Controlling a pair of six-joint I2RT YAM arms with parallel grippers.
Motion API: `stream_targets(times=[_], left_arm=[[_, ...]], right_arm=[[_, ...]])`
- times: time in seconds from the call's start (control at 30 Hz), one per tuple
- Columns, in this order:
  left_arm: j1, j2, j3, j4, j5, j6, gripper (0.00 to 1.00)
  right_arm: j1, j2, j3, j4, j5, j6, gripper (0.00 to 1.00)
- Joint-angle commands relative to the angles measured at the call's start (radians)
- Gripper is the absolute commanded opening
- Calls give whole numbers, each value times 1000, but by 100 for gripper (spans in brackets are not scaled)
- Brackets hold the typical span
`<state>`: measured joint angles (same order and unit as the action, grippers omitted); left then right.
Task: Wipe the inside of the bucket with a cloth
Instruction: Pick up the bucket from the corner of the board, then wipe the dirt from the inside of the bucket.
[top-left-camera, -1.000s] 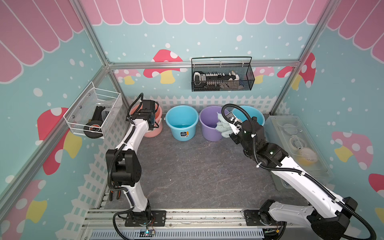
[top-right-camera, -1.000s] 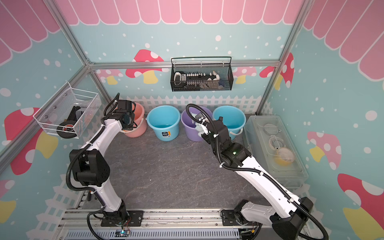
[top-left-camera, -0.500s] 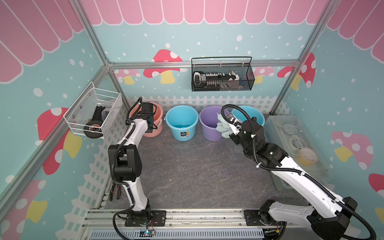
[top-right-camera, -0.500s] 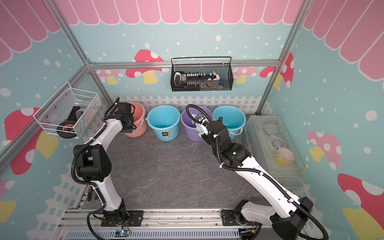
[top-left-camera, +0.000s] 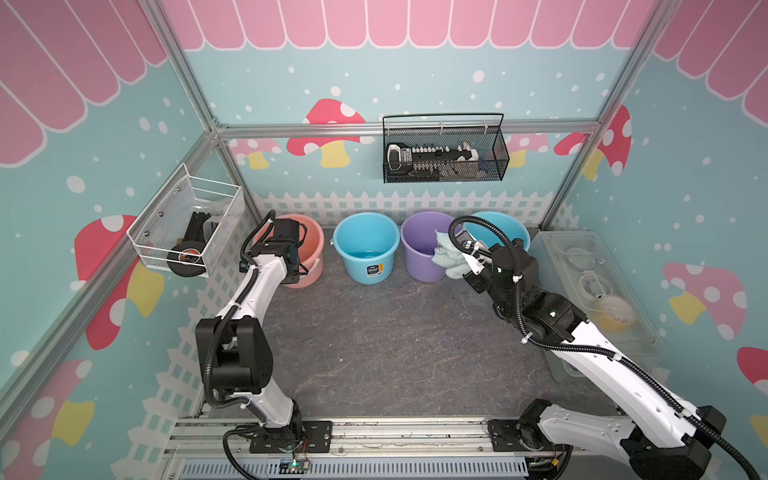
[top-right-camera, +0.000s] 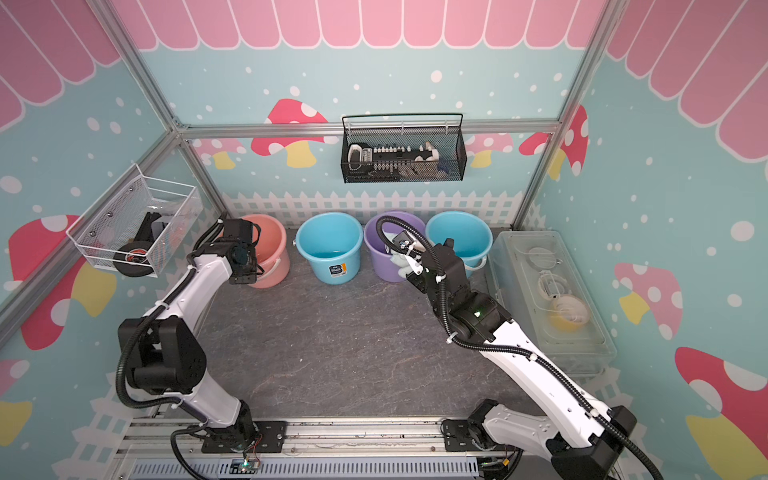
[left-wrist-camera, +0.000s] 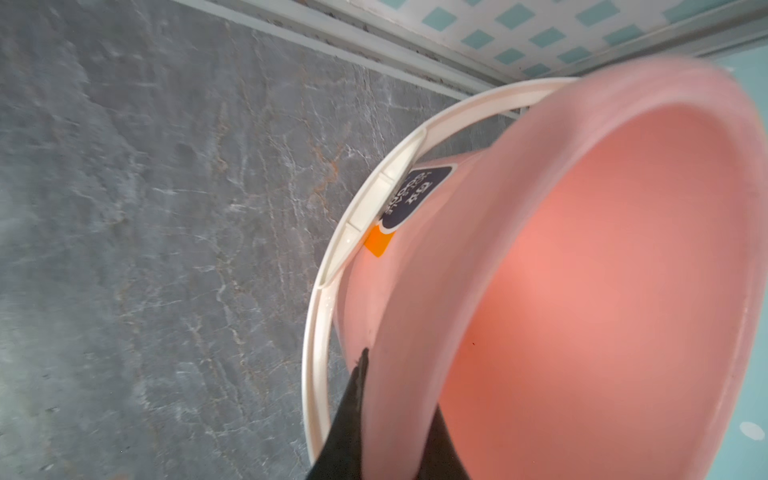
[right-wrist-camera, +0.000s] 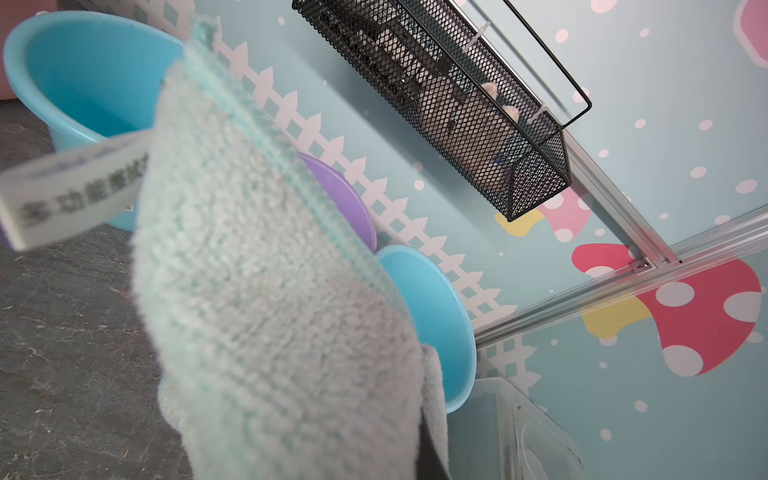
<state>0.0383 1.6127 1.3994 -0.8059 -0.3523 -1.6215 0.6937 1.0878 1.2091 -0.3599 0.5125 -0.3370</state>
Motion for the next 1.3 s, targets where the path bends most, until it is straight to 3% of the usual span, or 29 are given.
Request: stream_targets(times=[0.0, 0.33, 0.6, 0.77, 0.97, 1.27], left_arm=[[9, -116, -44, -16, -51, -37, 1], [-13, -469, -243, -133, -11, 9, 0], [-55, -637, -303, -199, 138, 225, 0], [-120, -604, -248, -220, 281, 507, 0], [-211, -559, -240, -241, 466, 760, 0], [-458, -438, -180, -185, 462, 955, 0]], right_arm=[[-2, -39, -16, 12, -45, -7, 0], [-3, -133, -64, 27, -135, 35, 0], [-3, -184, -102, 52, -151, 73, 0], [-3, -192, -105, 45, -135, 87, 0], [-3, -188, -83, 9, -108, 121, 0], [-3, -115, 45, -140, -232, 244, 1]])
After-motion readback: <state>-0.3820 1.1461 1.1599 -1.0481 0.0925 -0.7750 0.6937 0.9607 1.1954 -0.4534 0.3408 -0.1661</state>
